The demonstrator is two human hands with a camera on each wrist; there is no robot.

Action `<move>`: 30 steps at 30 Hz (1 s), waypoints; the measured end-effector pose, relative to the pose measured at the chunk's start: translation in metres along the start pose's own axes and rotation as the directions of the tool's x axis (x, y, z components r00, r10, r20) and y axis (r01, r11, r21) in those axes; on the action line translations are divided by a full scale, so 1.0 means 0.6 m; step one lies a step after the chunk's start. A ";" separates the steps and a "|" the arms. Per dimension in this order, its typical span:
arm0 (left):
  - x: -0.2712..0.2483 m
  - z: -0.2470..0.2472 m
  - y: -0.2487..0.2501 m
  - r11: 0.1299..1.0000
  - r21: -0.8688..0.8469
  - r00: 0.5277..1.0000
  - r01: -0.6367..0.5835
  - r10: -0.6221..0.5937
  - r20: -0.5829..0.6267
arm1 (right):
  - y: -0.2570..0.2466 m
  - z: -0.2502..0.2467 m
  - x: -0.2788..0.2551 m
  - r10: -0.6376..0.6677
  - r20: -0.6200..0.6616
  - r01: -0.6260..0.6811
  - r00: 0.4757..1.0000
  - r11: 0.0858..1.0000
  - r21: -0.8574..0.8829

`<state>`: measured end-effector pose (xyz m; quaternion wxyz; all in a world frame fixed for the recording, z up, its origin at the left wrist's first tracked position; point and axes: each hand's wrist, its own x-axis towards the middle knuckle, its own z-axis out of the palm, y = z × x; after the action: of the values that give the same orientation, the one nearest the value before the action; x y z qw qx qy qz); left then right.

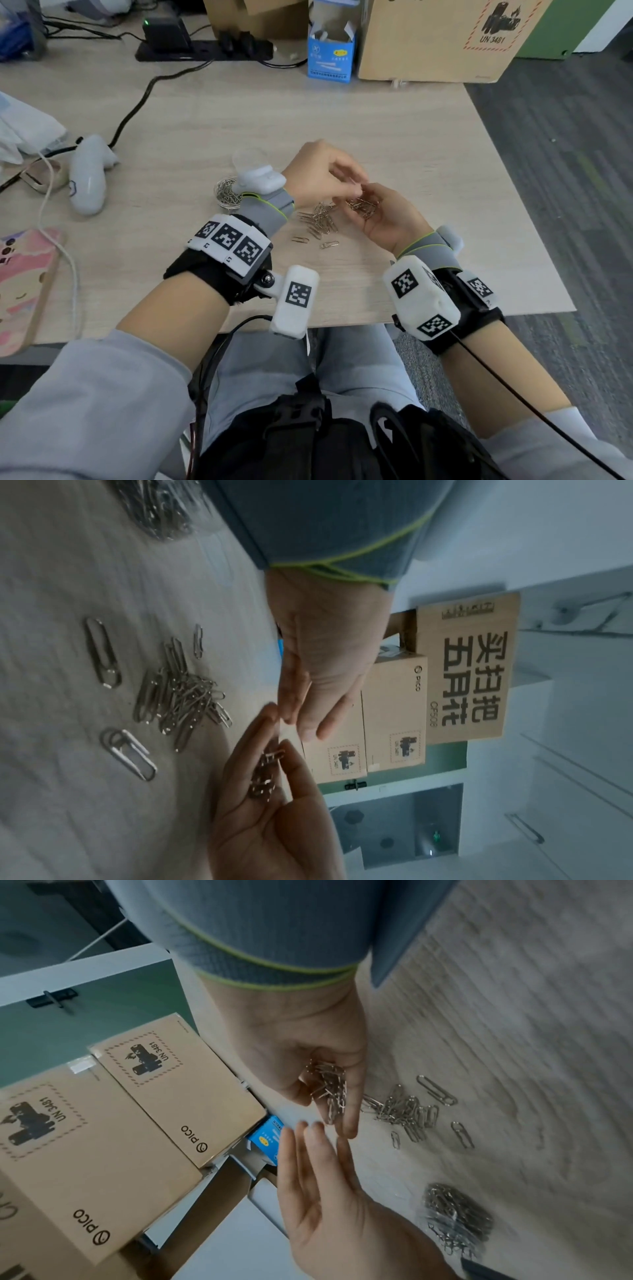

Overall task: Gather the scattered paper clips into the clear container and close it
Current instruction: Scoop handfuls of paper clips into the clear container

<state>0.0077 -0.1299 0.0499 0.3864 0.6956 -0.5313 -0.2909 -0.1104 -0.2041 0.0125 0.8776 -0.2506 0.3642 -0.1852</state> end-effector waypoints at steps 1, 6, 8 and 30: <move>-0.002 -0.005 -0.003 1.000 -0.010 0.998 -0.008 0.007 -0.068 | -0.002 -0.001 -0.002 0.004 -0.002 -0.004 1.000 0.999 0.047; -0.014 -0.020 -0.049 0.936 0.344 0.991 0.071 -0.104 0.081 | -0.008 -0.008 -0.012 0.007 -0.019 -0.004 1.000 0.992 0.124; -0.027 -0.006 -0.057 0.866 0.496 0.969 0.069 -0.177 0.173 | -0.007 -0.010 -0.012 0.000 -0.026 0.004 1.000 0.991 0.134; -0.008 -0.022 -0.090 0.964 0.256 0.997 0.072 -0.071 -0.014 | 0.006 -0.010 -0.008 -0.032 -0.080 0.042 0.996 0.990 0.138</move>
<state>0.0447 -0.1147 0.0113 0.2836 0.7592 -0.5381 -0.2317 -0.1174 -0.2003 0.0094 0.8747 -0.1881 0.3793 -0.2360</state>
